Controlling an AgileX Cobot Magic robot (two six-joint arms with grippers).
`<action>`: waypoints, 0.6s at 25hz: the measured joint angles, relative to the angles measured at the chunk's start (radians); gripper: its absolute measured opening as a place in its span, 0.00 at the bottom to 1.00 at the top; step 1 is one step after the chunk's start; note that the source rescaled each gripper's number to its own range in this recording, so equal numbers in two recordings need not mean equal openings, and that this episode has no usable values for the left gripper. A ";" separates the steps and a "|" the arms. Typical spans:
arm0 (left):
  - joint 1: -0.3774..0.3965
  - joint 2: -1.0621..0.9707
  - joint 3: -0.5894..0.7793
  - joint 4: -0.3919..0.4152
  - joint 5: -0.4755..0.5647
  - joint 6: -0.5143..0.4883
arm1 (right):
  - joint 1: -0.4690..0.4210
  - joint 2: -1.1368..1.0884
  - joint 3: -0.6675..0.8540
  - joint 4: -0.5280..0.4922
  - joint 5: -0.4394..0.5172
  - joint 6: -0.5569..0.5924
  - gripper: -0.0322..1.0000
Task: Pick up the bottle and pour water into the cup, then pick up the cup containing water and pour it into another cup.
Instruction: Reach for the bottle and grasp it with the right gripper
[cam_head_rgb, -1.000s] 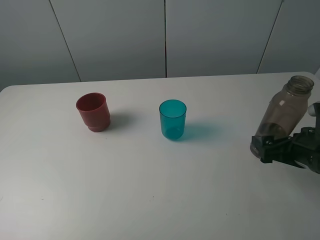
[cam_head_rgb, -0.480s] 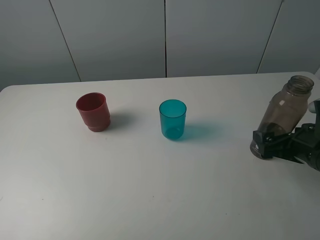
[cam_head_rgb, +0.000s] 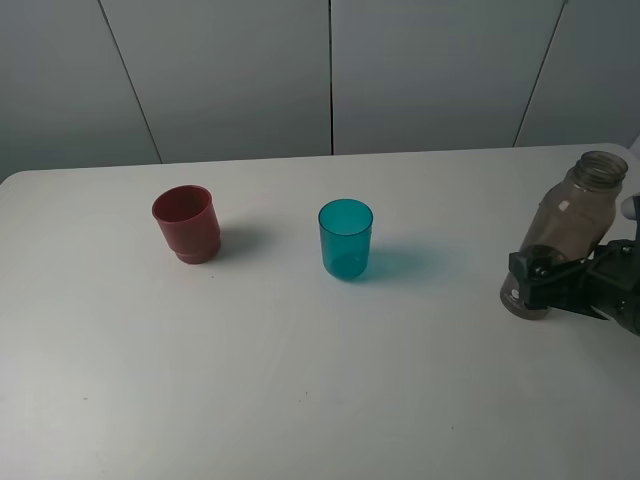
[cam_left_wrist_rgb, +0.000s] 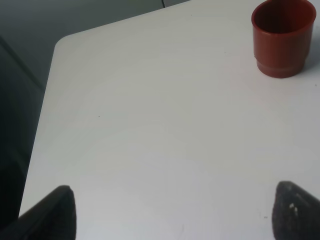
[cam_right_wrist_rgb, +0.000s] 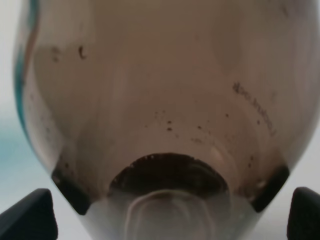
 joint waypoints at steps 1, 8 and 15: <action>0.000 0.000 0.000 0.000 0.000 0.000 | 0.000 0.000 0.000 0.000 -0.002 0.000 0.99; 0.000 0.000 0.000 0.000 0.000 0.000 | 0.000 0.001 0.000 0.013 -0.014 -0.004 0.99; 0.000 0.000 0.000 0.000 0.000 0.000 | 0.000 0.001 0.000 0.022 -0.026 -0.004 1.00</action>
